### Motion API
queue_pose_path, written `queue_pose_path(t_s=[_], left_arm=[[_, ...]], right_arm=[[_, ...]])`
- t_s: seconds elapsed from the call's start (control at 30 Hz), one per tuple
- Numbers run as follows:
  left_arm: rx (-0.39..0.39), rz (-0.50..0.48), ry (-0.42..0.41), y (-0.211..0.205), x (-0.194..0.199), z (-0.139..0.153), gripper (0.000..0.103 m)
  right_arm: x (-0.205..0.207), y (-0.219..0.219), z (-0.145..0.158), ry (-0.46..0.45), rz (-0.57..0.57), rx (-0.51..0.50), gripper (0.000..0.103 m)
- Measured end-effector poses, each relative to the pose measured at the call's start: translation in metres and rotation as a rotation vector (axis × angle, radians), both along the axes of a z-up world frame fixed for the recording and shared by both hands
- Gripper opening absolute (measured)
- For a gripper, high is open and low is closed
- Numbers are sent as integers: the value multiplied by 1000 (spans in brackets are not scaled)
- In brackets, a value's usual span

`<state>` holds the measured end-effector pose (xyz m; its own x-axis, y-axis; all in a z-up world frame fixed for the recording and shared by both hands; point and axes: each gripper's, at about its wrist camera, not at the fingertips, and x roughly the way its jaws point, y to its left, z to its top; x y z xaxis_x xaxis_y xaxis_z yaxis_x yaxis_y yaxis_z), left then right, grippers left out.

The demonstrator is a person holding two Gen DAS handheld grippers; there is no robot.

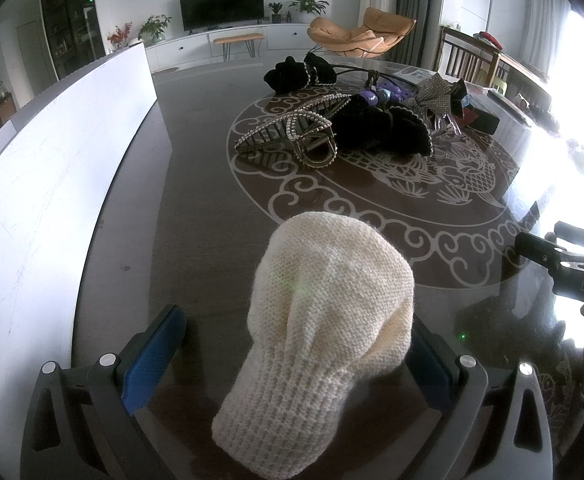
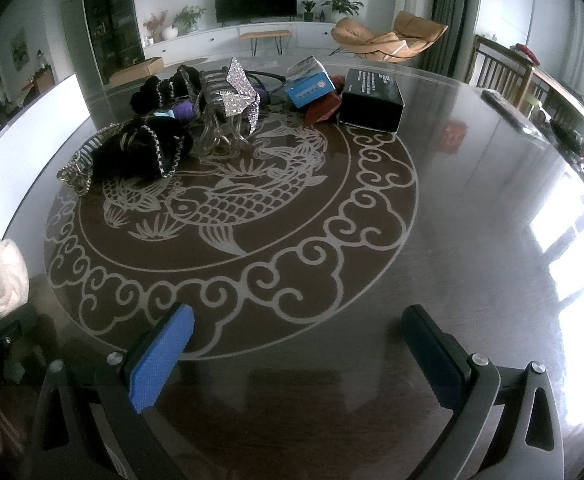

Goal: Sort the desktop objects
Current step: 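Hold the cream knitted hat raised in the left tool, then grasp the black chain-strap bag with the right tool while the left holds the hat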

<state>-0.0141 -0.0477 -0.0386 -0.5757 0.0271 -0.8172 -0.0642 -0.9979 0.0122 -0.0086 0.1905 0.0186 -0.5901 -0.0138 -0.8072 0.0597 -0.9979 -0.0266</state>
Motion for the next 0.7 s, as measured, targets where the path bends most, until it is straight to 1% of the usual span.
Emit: queue_pose_path(t_s=[0.13,0.23,0.33,0.4,0.5,0.57,0.7], left_arm=[[0,0,0,0,0,0,103],[-1,0,0,0,1,0,103],[0,0,1,0,1,0,103],[4,0,1,0,1,0,103],[7,0,2,0,2,2,103],[7,-1,3,1,2,2,103],[9,-1,3,1,2,2,103]], right_arm=[[-4,-18,5,-13,131,-42,103],[-15,-51,16,-1,241,-36,103],[-34,-87,27,5,339,6,103],[-51,-115,35,20,411,58,103],[-74,-142,38,24,468,119,103],[-84,-148,36,5,494,141,103],[-95,-169,23,-11,603,188,103]])
